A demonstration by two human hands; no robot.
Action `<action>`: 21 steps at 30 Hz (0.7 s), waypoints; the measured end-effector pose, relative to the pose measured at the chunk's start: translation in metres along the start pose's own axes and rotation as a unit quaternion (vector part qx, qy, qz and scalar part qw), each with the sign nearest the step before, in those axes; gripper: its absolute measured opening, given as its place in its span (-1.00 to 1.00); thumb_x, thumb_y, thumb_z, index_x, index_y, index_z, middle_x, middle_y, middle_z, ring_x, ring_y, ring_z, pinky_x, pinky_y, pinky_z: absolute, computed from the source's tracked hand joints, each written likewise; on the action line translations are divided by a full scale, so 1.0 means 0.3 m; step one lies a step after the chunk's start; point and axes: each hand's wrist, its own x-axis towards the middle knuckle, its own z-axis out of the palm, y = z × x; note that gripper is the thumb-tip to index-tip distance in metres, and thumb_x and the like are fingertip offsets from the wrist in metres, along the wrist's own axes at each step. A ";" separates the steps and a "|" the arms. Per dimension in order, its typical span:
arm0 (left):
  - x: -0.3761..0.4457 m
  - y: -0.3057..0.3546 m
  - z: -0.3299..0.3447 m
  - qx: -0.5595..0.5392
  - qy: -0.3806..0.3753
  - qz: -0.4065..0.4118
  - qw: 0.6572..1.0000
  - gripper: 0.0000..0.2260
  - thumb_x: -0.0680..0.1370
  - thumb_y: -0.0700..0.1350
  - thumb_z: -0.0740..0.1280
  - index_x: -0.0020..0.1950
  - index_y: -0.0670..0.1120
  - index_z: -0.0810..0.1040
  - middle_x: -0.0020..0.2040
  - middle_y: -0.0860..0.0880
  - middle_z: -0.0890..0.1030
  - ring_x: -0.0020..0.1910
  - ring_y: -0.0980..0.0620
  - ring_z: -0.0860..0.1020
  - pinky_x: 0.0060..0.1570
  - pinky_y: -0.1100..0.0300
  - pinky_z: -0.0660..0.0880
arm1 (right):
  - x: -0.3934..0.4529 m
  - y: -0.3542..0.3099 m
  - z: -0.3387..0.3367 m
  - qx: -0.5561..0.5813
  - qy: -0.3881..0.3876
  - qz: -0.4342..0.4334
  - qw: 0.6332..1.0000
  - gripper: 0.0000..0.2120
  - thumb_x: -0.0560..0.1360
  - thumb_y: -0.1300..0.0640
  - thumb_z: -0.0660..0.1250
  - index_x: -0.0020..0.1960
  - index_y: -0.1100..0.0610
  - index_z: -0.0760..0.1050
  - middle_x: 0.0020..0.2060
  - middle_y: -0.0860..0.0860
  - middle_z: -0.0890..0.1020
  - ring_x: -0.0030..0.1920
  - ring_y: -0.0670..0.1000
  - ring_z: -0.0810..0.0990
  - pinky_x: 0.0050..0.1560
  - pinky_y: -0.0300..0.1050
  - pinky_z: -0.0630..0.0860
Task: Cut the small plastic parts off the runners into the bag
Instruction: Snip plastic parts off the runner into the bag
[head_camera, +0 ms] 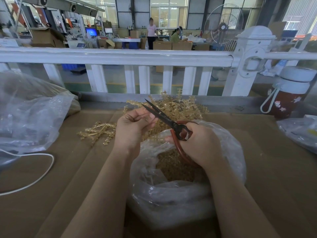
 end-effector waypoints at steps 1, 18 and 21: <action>-0.001 0.001 -0.001 0.005 -0.002 -0.001 1.000 -0.92 0.43 -0.29 0.41 -0.13 -0.14 0.66 -0.20 -0.05 0.72 -0.20 0.07 0.68 -0.14 0.28 0.61 | 0.000 0.000 0.000 -0.005 0.000 0.000 1.000 -0.34 0.23 -0.63 0.21 0.00 -0.16 0.63 -0.27 -0.25 0.62 -0.23 -0.29 0.53 -0.28 -0.43 0.36; -0.006 -0.011 0.004 0.114 -0.005 0.025 0.993 -0.81 0.55 -0.37 0.33 -0.18 -0.15 0.64 -0.23 -0.08 0.71 -0.21 0.01 0.68 -0.12 0.17 0.59 | -0.005 -0.001 -0.011 -0.076 0.035 -0.020 0.996 -0.41 0.32 -0.58 0.22 -0.09 -0.08 0.55 -0.30 -0.22 0.56 -0.29 -0.29 0.44 -0.31 -0.45 0.29; -0.004 -0.012 0.005 0.105 -0.011 0.022 0.994 -0.85 0.55 -0.34 0.34 -0.16 -0.16 0.64 -0.22 -0.08 0.71 -0.20 0.02 0.69 -0.12 0.19 0.58 | -0.006 0.001 -0.009 -0.057 0.039 -0.019 0.997 -0.35 0.28 -0.62 0.16 -0.09 -0.08 0.57 -0.30 -0.22 0.59 -0.28 -0.31 0.46 -0.33 -0.49 0.29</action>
